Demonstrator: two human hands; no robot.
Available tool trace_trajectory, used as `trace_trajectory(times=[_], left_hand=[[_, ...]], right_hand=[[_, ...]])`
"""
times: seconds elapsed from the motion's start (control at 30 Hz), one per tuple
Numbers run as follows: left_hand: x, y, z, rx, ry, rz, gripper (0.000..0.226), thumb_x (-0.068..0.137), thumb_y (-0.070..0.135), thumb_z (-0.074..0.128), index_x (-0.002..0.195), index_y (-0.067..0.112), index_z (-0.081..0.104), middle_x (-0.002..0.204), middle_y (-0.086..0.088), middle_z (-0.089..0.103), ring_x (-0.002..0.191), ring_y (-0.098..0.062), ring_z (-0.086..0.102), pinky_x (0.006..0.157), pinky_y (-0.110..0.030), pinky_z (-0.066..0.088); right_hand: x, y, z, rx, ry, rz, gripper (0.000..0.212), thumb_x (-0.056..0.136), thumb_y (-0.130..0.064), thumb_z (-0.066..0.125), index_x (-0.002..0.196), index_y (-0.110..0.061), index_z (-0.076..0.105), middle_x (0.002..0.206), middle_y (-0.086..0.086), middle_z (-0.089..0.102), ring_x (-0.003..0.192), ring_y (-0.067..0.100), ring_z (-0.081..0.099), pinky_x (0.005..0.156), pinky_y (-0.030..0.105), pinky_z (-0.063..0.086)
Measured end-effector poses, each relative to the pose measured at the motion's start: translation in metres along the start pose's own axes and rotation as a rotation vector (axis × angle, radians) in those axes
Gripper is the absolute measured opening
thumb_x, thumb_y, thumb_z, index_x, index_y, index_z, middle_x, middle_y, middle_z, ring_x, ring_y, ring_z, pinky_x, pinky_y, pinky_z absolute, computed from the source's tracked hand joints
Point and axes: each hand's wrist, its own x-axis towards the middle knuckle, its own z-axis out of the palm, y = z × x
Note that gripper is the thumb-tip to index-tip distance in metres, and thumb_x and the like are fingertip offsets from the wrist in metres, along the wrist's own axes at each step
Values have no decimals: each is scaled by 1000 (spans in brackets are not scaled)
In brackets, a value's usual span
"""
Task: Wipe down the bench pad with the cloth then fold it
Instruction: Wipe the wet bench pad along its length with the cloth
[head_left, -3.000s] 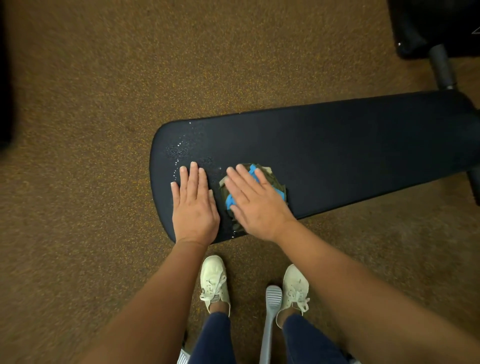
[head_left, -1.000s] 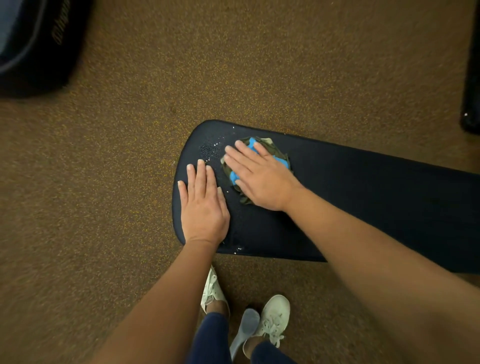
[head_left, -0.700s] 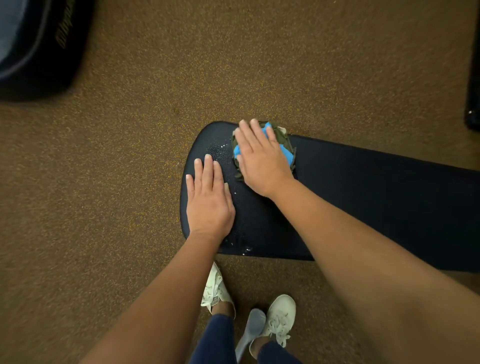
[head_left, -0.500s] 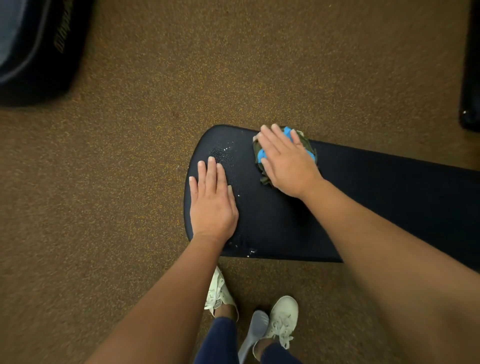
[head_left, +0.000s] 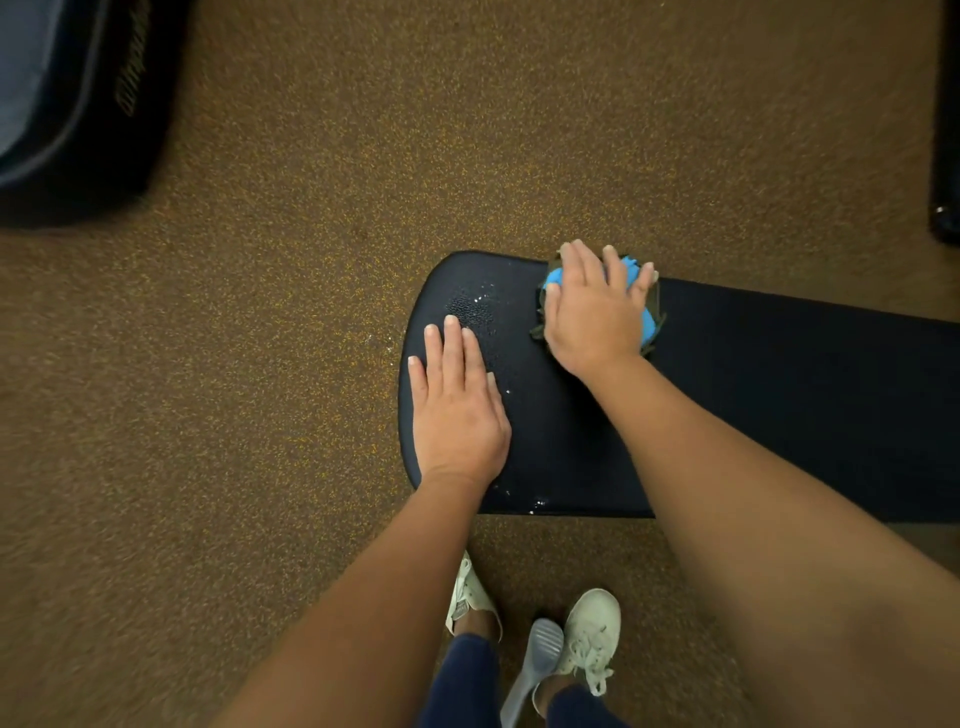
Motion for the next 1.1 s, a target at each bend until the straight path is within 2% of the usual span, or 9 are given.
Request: trace_trajectory(times=[0.2, 0.3, 0.4, 0.47, 0.6, 0.77, 0.9, 1.0, 1.1], left_hand=[[1, -4, -1, -17, -7, 27, 59, 97, 31, 17, 148, 2, 25, 159, -13, 14, 147, -32, 6, 118, -47, 6], [5, -9, -4, -24, -29, 62, 60, 97, 32, 15, 149, 4, 23, 160, -12, 11, 148, -29, 2, 119, -46, 3], [14, -12, -5, -27, -17, 71, 60, 97, 32, 15, 149, 4, 23, 160, -11, 10, 148, -28, 1, 119, -46, 1], [16, -11, -5, -30, -11, 64, 60, 97, 32, 15, 149, 3, 23, 160, -11, 10, 148, -28, 1, 118, -46, 1], [16, -10, -3, -21, -1, 52, 58, 98, 31, 18, 149, 3, 22, 160, -11, 11, 148, -27, 2, 119, -46, 4], [16, -9, -2, -9, 19, 28, 57, 99, 29, 21, 149, 3, 21, 160, -11, 11, 148, -27, 2, 118, -43, 2], [18, -7, -3, -7, 18, -5, 58, 98, 30, 18, 149, 3, 22, 160, -11, 10, 148, -26, 1, 118, -40, -1], [19, -5, -3, -21, 14, -22, 58, 98, 31, 15, 150, 4, 20, 160, -9, 9, 148, -24, -1, 119, -40, 0], [18, -3, -5, -27, 13, -45, 58, 99, 31, 14, 150, 5, 20, 160, -9, 10, 148, -24, -1, 119, -41, 1]], right_hand=[[-10, -2, 0, -63, 19, -249, 56, 97, -40, 30, 147, -16, 29, 154, 4, 29, 142, 31, 22, 113, 57, 11], [-17, 15, -1, -66, 42, 3, 57, 96, -47, 30, 148, -24, 27, 154, 20, 18, 142, 41, 13, 114, 56, 4], [-20, -12, 5, -26, 53, 164, 59, 96, -43, 32, 147, -13, 30, 151, 24, 24, 140, 41, 16, 115, 56, 7], [-22, -23, 5, -14, 48, 45, 59, 95, -40, 32, 144, -7, 34, 151, 21, 29, 140, 39, 21, 115, 55, 11], [-28, 10, 2, -107, -26, -370, 60, 96, -41, 25, 145, -8, 34, 156, 11, 23, 145, 30, 16, 116, 49, 10], [-16, 0, 0, -75, 22, -33, 58, 98, -37, 31, 148, -9, 25, 158, 9, 18, 146, 31, 10, 117, 54, 6], [2, -44, -3, -91, -61, -258, 58, 99, -37, 25, 151, -11, 18, 160, 4, 11, 146, 30, 3, 116, 54, 4], [5, -35, -3, -60, -65, -402, 57, 99, -38, 27, 148, -10, 26, 158, 5, 20, 146, 31, 11, 117, 52, 8], [-4, -2, -3, -49, -4, -344, 57, 97, -39, 28, 144, -8, 36, 154, 8, 30, 142, 33, 21, 116, 52, 13]])
